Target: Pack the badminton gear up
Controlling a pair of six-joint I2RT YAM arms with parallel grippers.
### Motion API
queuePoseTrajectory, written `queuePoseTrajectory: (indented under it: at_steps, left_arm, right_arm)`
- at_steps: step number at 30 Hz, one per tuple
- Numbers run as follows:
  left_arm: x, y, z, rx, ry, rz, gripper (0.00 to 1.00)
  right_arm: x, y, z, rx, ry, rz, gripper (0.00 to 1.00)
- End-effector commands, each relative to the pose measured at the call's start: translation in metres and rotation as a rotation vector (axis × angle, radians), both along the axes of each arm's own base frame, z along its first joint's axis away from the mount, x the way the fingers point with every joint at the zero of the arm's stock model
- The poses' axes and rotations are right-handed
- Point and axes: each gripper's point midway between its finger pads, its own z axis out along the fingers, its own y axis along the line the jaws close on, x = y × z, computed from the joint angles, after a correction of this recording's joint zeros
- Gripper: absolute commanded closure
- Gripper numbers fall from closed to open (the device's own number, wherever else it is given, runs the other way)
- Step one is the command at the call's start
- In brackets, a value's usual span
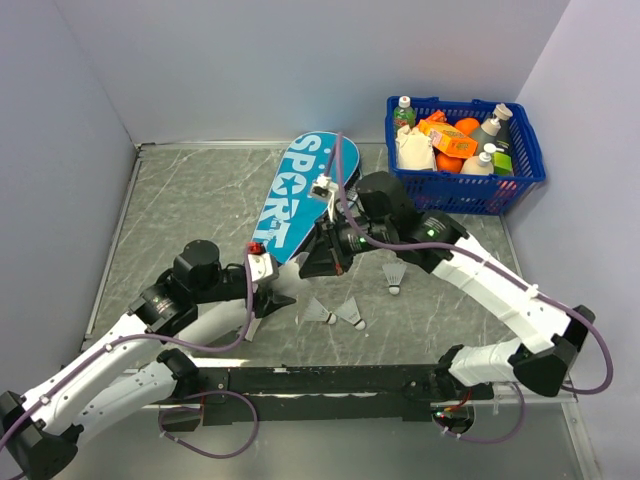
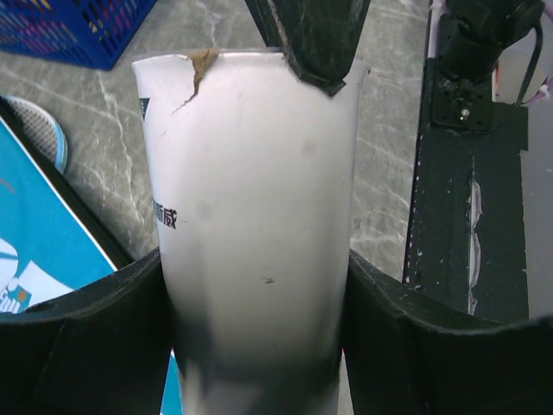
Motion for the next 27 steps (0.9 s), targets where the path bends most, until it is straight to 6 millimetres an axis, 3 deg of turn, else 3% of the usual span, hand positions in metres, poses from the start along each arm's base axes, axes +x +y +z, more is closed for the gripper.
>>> queuePoseTrajectory:
  at_steps: [1,9,13,14,16,17,21,23,24,27]
  left_arm:
    - [0.001,-0.003,0.022,-0.077,-0.042,0.008,0.99]
    - [0.001,-0.003,0.019,-0.084,-0.040,0.009,0.99]
    - [0.001,-0.003,0.022,-0.097,-0.043,0.010,0.99]
    - [0.001,-0.003,0.023,-0.099,-0.047,0.011,0.99]
    - [0.000,-0.002,0.026,-0.109,-0.050,0.015,0.99]
    - [0.000,-0.002,0.027,-0.114,-0.050,0.016,0.99]
    - [0.004,0.000,0.030,-0.131,-0.052,0.049,0.99]
    - [0.007,0.001,0.029,-0.125,-0.051,0.072,0.99]
    - [0.008,0.002,0.028,-0.124,-0.048,0.079,0.99]
    - [0.010,0.003,0.028,-0.129,-0.037,0.097,0.99]
  right_arm:
    - [-0.013,-0.019,0.025,0.089,-0.055,0.020,1.00]
    - [0.001,-0.048,0.025,0.110,-0.053,-0.072,1.00]
    - [0.022,-0.068,0.019,0.052,-0.080,-0.186,1.00]
    - [0.041,-0.080,0.016,0.005,-0.115,-0.284,1.00]
    - [0.055,-0.099,-0.002,-0.091,-0.109,-0.386,1.00]
    - [0.075,-0.118,-0.013,-0.154,-0.112,-0.500,1.00]
    - [0.113,-0.178,-0.063,-0.332,0.013,-0.813,1.00]
    - [0.124,-0.201,-0.090,-0.400,0.066,-0.935,1.00]
    - [0.136,-0.227,-0.101,-0.466,0.054,-1.056,1.00]
    - [0.145,-0.269,-0.136,-0.548,0.124,-1.250,1.00]
